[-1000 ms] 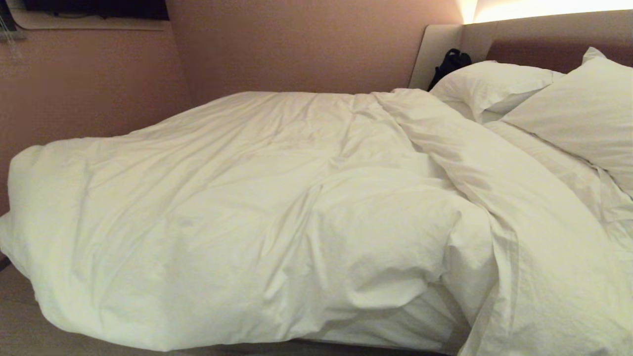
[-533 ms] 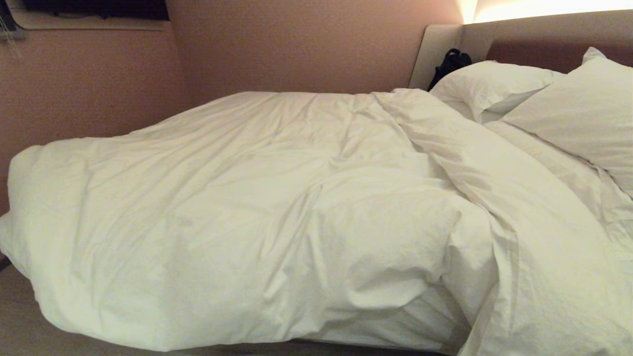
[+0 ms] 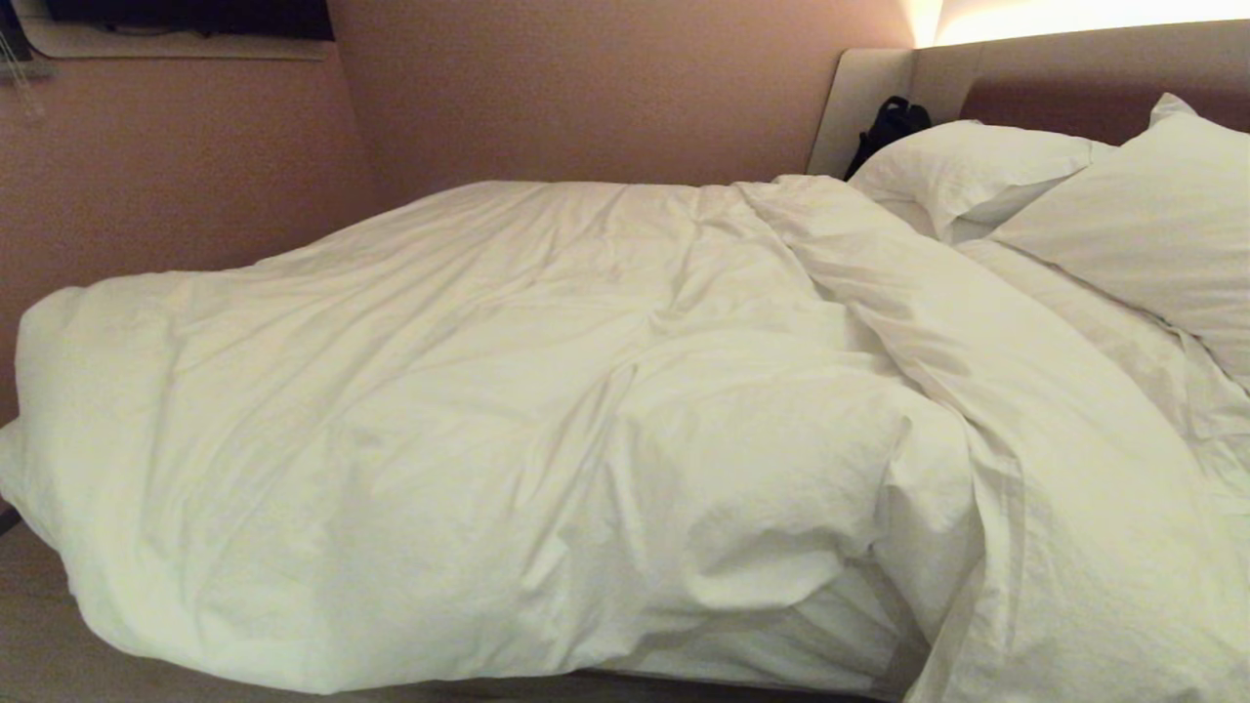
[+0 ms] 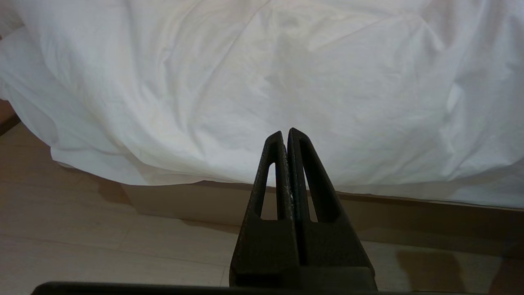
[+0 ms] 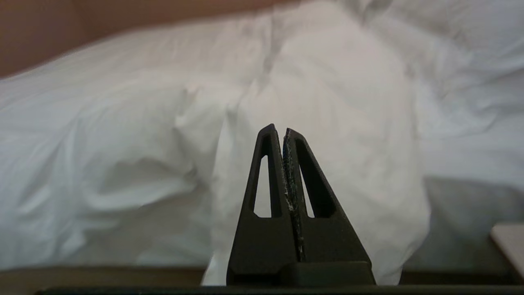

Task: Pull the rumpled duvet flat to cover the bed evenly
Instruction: Flatten the corners of the folded blanket

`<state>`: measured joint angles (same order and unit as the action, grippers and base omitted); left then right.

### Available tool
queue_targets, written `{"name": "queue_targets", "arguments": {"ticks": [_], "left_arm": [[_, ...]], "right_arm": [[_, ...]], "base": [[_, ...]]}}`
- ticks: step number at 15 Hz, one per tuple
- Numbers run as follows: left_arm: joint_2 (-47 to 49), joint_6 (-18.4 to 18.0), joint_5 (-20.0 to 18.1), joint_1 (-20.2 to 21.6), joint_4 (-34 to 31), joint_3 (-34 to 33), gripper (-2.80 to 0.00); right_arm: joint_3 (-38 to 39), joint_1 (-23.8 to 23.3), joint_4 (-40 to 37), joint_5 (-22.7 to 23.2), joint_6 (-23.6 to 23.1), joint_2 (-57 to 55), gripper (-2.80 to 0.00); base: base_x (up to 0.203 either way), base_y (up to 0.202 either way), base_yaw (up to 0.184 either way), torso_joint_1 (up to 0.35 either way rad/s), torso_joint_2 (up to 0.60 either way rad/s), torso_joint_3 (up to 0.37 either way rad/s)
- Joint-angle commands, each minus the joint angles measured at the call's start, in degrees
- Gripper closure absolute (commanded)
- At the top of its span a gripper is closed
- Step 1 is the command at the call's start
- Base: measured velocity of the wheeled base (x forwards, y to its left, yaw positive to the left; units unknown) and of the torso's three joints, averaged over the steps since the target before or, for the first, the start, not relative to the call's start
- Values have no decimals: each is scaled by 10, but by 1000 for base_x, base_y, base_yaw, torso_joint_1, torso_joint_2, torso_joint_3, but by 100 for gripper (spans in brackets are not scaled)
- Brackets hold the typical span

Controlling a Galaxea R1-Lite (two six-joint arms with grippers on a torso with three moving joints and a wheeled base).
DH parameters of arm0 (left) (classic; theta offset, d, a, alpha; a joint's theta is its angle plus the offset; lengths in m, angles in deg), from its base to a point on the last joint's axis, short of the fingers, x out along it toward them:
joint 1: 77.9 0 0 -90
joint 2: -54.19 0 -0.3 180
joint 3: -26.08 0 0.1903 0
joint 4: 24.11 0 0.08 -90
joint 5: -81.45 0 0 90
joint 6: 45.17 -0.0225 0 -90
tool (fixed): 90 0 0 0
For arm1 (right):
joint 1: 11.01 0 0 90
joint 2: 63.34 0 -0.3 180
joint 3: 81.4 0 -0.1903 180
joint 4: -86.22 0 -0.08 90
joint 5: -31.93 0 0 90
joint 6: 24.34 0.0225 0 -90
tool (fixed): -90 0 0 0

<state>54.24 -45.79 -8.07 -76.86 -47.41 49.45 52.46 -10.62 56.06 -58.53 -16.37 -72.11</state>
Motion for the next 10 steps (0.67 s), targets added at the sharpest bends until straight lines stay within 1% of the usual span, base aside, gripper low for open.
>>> {"name": "queue_targets", "arguments": {"ticks": [1, 3, 4, 6, 7, 10], "left_arm": [[0, 0, 0, 0, 0, 0, 0], [0, 0, 0, 0, 0, 0, 0], [0, 0, 0, 0, 0, 0, 0], [0, 0, 0, 0, 0, 0, 0], [0, 0, 0, 0, 0, 0, 0], [0, 0, 0, 0, 0, 0, 0]], "right_arm": [[-19, 13, -46, 0, 22, -70, 0], [-29, 65, -48, -8, 45, -104, 0], [-37, 94, -49, -21, 52, -121, 0], [-75, 134, -49, -71, 58, -168, 0], [-103, 141, -49, -90, 60, -188, 0], [-201, 144, -54, -137, 61, -259, 0]], "base": [[0, 0, 0, 0, 0, 0], [0, 0, 0, 0, 0, 0], [0, 0, 0, 0, 0, 0], [0, 0, 0, 0, 0, 0], [0, 0, 0, 0, 0, 0], [0, 0, 0, 0, 0, 0]]}}
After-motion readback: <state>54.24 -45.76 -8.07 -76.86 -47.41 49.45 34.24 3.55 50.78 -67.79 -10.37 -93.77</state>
